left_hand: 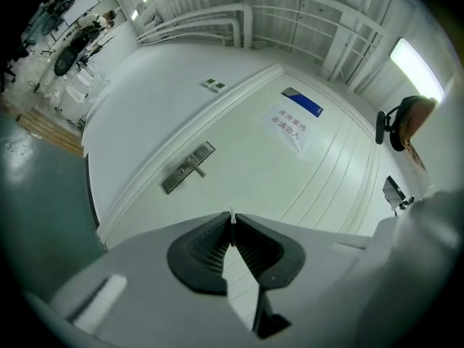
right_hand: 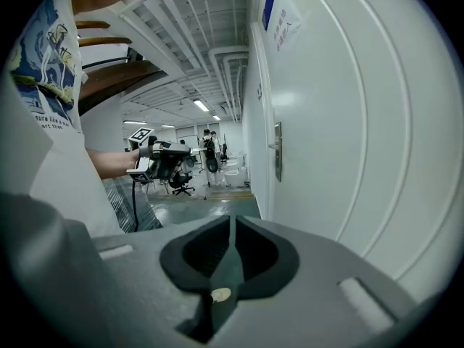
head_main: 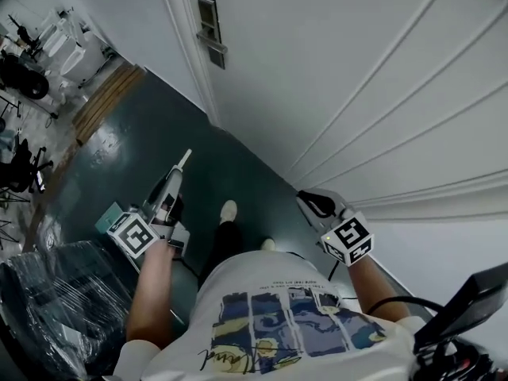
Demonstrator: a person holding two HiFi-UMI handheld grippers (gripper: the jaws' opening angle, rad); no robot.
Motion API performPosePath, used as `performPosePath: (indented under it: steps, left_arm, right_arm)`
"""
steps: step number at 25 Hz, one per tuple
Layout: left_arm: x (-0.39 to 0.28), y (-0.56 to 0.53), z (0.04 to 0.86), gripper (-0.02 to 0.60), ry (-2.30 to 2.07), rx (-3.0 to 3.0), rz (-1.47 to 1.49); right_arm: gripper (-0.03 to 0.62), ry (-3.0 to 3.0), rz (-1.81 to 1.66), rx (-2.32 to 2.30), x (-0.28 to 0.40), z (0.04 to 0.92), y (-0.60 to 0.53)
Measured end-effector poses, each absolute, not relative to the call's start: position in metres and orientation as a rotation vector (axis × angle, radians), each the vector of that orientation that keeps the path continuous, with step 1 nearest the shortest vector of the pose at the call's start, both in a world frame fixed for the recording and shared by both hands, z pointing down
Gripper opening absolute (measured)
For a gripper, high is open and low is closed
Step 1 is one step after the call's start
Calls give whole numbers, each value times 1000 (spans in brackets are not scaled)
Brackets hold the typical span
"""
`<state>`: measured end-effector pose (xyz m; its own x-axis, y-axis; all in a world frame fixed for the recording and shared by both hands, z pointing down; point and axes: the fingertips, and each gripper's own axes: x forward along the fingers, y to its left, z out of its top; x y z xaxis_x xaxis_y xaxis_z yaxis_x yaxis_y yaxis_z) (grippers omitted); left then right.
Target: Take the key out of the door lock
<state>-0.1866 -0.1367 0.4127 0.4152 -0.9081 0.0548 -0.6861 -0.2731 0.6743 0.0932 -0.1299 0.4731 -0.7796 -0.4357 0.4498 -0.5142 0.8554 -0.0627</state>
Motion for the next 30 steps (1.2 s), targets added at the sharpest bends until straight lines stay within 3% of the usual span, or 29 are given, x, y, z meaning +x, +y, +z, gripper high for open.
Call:
performPosePath:
  steps: [11, 30]
  left_arm:
    - [-120, -106, 410, 25, -1286, 2148, -319]
    - [-83, -99, 406, 25, -1270, 2239, -188]
  right_arm:
    - [25, -2624, 210, 708, 112, 458, -102]
    - [14, -2611, 132, 602, 92, 440, -84]
